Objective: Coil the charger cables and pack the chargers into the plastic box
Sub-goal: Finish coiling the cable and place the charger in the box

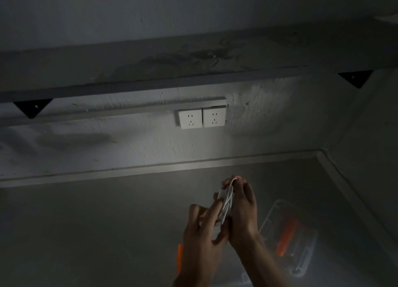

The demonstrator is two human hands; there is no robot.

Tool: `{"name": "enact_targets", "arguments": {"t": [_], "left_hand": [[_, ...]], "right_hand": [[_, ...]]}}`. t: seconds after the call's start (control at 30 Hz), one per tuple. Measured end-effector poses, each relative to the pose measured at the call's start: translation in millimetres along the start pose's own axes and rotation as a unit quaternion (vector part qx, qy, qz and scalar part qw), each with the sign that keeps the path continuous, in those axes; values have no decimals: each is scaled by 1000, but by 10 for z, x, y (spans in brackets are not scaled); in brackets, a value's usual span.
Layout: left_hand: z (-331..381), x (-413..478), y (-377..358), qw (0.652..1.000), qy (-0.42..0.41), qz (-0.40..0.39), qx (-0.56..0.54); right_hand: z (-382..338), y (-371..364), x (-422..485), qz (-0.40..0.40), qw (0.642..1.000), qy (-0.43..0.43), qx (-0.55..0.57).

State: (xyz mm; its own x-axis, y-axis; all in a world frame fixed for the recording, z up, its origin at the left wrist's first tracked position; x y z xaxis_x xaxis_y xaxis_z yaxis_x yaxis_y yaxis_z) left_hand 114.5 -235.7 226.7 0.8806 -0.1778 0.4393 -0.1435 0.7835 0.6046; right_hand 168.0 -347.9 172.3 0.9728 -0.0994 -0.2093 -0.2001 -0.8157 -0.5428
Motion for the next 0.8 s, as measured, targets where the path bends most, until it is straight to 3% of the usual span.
{"name": "enact_targets", "arguments": {"t": [0.2, 0.27, 0.33, 0.43, 0.57, 0.7, 0.8], "left_hand": [[-147, -44, -55, 992, 83, -55, -75], [-256, -42, -129, 963, 154, -114, -191], [-348, -23, -162, 921, 221, -132, -294], [-387, 117, -72, 936, 209, -146, -244], [-472, 153, -40, 941, 197, -163, -220], [-540, 132, 19, 918, 226, -107, -309], [-529, 81, 87, 941, 237, -26, -239]], "right_hand": [[-10, 56, 71, 23, 994, 39, -96], [-149, 70, 66, 38, 978, 106, -177], [-267, -44, 26, -9, 960, 170, -223], [-314, -250, -28, -111, 941, 191, -257], [-285, -318, -2, -169, 922, 169, -304], [-386, -261, 23, -175, 935, 147, -270], [-410, -257, -57, -117, 945, 168, -255]]}}
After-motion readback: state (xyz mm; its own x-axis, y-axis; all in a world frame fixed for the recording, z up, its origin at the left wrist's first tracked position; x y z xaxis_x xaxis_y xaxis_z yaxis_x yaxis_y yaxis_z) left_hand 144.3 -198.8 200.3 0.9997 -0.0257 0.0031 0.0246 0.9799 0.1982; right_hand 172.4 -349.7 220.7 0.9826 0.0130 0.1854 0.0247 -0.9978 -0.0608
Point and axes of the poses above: each hand's wrist, its own x-axis towards the middle knuckle, its own y-axis out of the back of the hand, z = x × y, the point moved 9 cm from there along x, towards the middle knuckle, and after that the axes turned 12 degrees about -z, right-handed, at the moved point
